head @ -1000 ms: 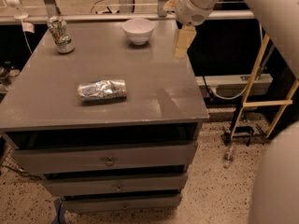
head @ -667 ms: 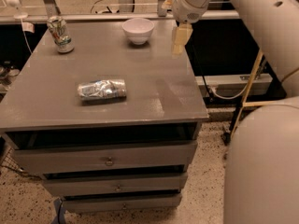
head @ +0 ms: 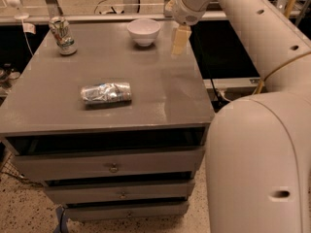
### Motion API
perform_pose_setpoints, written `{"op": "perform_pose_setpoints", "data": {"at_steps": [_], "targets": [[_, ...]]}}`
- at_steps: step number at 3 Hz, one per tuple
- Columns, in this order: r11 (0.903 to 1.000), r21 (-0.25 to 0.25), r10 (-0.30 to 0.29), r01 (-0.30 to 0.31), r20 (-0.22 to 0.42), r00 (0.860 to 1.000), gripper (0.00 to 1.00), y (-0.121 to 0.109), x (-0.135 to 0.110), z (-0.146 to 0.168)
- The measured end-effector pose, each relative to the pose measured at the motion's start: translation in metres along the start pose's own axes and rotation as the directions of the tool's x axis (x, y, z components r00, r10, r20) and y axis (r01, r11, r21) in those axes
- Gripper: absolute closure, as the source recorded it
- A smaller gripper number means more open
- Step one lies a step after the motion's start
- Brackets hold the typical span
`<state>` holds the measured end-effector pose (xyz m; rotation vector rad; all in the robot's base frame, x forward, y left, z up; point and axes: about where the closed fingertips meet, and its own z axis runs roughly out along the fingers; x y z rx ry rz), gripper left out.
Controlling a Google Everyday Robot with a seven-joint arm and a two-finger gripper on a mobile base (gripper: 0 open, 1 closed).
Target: Move white bowl near redbull can
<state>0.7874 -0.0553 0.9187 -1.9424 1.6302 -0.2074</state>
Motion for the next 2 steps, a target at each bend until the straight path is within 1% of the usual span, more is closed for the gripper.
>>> {"op": "perform_pose_setpoints", "data": {"at_steps": [1,2], "targets": [[0.9991,-0.003,0.043,-0.043,0.034,0.999,0.0,-0.008,-0.006,0.017],[0.9959,-0.021,0.089,-0.088,0.09,0.992,0.0,-0.014,-0.019,0.03]]}}
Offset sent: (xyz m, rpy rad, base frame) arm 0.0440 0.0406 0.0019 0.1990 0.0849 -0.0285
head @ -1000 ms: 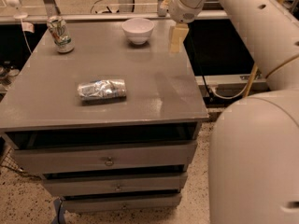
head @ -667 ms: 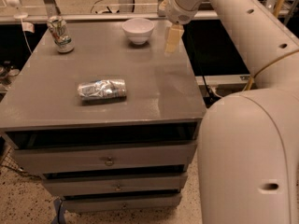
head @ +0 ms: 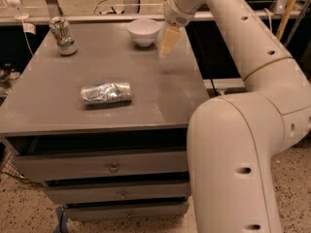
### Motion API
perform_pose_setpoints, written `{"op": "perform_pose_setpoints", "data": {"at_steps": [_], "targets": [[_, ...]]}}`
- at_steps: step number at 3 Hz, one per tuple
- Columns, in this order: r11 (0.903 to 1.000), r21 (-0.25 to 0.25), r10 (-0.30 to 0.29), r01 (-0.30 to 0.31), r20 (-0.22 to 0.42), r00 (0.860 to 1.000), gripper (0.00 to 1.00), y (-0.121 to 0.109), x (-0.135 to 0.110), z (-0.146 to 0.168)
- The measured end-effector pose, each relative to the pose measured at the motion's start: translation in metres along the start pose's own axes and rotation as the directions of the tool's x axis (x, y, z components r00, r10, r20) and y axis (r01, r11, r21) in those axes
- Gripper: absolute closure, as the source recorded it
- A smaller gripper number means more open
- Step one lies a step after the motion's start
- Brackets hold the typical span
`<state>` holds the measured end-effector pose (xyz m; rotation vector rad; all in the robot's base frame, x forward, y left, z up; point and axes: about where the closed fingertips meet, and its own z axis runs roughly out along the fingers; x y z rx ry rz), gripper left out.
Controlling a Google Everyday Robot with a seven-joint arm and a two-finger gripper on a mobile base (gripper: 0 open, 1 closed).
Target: Move white bowl near redbull can
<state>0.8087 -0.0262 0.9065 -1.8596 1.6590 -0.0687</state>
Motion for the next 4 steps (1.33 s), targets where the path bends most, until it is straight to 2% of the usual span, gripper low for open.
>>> {"op": "perform_pose_setpoints", "data": {"at_steps": [2,3,4], "targets": [[0.9983,-0.05,0.033,-0.028,0.105,0.994,0.0,0.003,-0.034,0.019],[0.9944,-0.1,0.046,-0.034,0.12,0.992,0.0,0.01,-0.047,0.034],[0.9911,-0.126,0.057,-0.044,0.1,0.993,0.0,0.013,-0.049,0.043]]}}
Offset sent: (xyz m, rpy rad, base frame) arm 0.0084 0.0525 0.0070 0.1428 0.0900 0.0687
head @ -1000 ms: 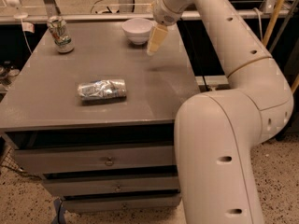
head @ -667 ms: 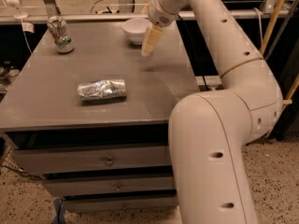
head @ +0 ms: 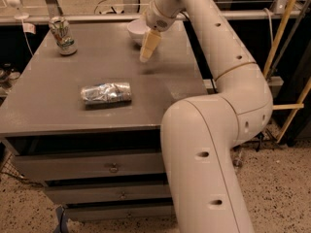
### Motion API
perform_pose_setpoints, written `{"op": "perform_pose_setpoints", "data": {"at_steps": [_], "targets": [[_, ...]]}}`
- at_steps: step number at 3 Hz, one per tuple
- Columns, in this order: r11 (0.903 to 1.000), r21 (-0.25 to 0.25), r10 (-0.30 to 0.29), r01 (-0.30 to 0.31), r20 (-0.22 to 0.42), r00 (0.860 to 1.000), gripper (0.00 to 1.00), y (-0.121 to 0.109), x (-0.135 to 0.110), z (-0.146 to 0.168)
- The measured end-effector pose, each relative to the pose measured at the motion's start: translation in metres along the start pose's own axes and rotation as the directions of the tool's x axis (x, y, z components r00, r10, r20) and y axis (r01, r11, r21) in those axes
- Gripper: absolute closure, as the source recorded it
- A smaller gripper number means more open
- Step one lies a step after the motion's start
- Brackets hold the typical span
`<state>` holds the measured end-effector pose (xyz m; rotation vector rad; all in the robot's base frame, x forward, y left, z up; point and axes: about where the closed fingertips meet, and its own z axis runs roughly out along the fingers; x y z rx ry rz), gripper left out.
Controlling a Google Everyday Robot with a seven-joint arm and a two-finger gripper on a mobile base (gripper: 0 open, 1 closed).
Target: Move white bowl near redbull can
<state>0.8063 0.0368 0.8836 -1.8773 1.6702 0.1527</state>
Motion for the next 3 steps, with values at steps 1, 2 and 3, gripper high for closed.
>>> {"op": "perform_pose_setpoints", "data": {"at_steps": [1,2,3], "targets": [[0.9997,-0.003,0.025,-0.026,-0.05,0.998,0.0,-0.002,0.007,0.008],[0.9981,-0.014,0.058,-0.059,-0.076,0.995,0.01,-0.001,0.017,0.016],[0.9961,-0.025,0.082,-0.084,-0.076,0.994,0.31,0.001,0.022,0.022]]}}
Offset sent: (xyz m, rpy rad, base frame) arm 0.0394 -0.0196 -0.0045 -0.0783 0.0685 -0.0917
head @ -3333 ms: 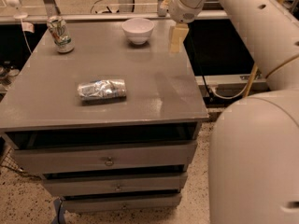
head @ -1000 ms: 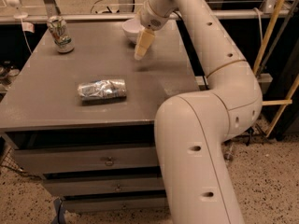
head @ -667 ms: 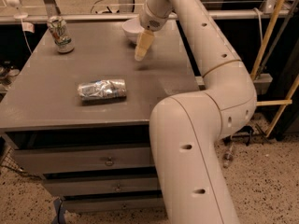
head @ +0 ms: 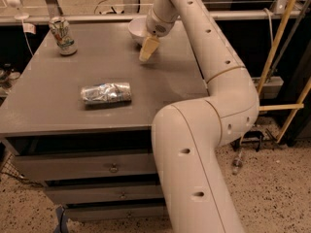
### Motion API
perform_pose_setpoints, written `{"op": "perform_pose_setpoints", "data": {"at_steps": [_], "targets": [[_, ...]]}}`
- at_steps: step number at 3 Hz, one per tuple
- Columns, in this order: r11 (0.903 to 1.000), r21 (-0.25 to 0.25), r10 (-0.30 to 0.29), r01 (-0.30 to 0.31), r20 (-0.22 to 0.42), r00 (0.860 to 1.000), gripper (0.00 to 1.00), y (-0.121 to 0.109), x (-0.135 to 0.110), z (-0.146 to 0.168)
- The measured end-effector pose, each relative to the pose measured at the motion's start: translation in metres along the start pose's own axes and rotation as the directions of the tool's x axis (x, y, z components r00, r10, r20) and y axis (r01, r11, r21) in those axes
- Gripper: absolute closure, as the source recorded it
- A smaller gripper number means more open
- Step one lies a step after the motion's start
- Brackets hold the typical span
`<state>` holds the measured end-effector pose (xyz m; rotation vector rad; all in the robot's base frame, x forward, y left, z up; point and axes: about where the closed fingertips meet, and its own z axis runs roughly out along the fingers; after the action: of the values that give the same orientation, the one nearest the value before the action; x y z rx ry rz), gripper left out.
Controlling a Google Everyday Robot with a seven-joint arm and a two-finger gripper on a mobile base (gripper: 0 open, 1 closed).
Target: Move white bowl near redbull can
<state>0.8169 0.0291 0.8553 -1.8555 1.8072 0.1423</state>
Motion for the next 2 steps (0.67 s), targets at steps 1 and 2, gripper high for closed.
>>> {"op": "perform_pose_setpoints", "data": {"at_steps": [1,2], "targets": [[0.9999,-0.007,0.009,-0.009,0.006,1.0,0.54,0.0009,0.0011,0.0029],[0.9999,0.012,0.01,-0.011,0.038,0.999,0.93,-0.0031,0.0004,-0.0045]]}}
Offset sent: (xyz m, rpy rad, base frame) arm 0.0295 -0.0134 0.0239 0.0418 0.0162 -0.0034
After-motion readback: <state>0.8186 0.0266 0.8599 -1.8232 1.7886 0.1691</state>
